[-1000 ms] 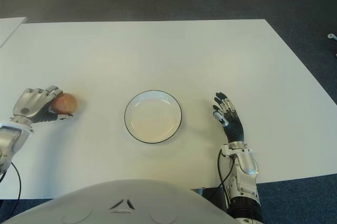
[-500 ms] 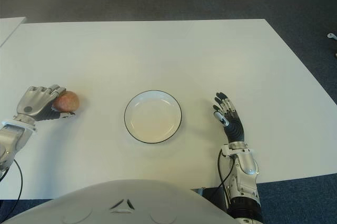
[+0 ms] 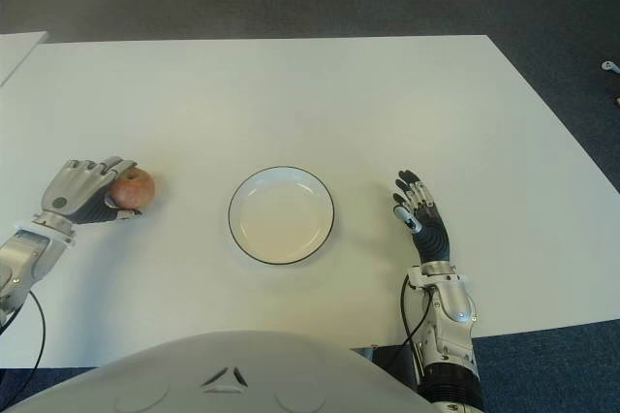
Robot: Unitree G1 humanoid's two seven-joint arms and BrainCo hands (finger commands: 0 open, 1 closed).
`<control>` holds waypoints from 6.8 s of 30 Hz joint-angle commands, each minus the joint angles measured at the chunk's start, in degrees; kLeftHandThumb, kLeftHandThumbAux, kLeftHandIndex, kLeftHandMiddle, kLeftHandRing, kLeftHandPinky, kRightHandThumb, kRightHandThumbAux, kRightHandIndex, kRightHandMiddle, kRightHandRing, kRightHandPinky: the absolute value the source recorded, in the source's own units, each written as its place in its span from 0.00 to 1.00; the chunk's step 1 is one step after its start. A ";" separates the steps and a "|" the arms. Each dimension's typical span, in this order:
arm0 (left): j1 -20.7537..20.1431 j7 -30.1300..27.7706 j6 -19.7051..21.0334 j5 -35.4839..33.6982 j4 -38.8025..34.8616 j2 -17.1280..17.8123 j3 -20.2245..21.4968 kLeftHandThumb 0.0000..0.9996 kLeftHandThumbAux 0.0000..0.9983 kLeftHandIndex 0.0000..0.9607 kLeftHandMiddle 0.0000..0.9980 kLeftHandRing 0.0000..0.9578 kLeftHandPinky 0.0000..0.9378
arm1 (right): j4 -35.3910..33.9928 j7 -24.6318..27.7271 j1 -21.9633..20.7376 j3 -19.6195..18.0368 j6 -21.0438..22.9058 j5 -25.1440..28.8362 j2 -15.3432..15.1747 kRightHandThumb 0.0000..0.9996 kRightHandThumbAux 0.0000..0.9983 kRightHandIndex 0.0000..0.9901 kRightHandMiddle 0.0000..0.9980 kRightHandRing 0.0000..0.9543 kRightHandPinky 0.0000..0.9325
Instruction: Put the apples into the plate.
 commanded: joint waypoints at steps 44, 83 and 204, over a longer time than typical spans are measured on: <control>2.21 4.78 -3.44 -1.14 0.17 -3.08 -3.95 0.73 0.70 0.46 0.84 0.86 0.85 | 6.80 -1.04 4.12 1.18 5.99 -0.30 2.67 0.18 0.49 0.06 0.09 0.05 0.05; 2.96 -10.22 -2.89 -6.51 -26.99 -6.58 6.72 0.74 0.70 0.46 0.84 0.87 0.86 | 11.36 -0.56 2.46 1.60 4.36 -0.97 3.09 0.17 0.52 0.04 0.06 0.04 0.05; -11.34 -33.19 -0.07 2.08 -28.18 -23.45 -12.86 0.21 0.13 0.00 0.00 0.00 0.00 | 17.90 -5.24 0.82 5.37 -0.70 -7.17 5.58 0.12 0.50 0.00 0.03 0.00 0.00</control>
